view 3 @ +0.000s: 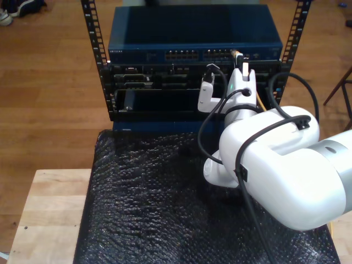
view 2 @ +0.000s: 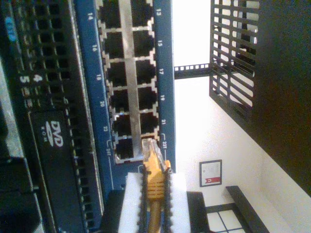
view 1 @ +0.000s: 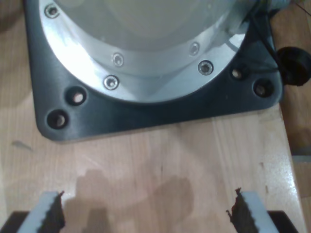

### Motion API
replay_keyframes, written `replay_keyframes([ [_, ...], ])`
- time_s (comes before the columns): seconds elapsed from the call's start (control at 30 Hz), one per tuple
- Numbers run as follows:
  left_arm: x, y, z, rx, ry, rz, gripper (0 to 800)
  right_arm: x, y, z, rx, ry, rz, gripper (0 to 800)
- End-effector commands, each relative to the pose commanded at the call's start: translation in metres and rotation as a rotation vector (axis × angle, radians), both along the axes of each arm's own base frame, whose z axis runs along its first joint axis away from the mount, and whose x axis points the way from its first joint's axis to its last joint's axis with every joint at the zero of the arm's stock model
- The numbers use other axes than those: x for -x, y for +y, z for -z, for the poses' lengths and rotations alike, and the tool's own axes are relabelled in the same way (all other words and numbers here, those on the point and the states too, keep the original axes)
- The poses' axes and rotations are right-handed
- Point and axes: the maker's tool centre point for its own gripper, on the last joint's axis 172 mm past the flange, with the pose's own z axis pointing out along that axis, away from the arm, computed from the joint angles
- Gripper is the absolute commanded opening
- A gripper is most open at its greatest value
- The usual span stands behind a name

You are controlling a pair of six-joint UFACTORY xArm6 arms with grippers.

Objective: Grab the cable and plug it in

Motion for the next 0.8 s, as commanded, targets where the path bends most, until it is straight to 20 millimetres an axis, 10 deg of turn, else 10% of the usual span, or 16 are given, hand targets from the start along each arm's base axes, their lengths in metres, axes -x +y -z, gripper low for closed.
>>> replay_keyframes([
  [0.8,-0.0001,0.0008,-0.0003,-0.002,0.000,0.000,800,-0.0068,0.0075,0.0033,0.000,-0.012,-0.005,0],
])
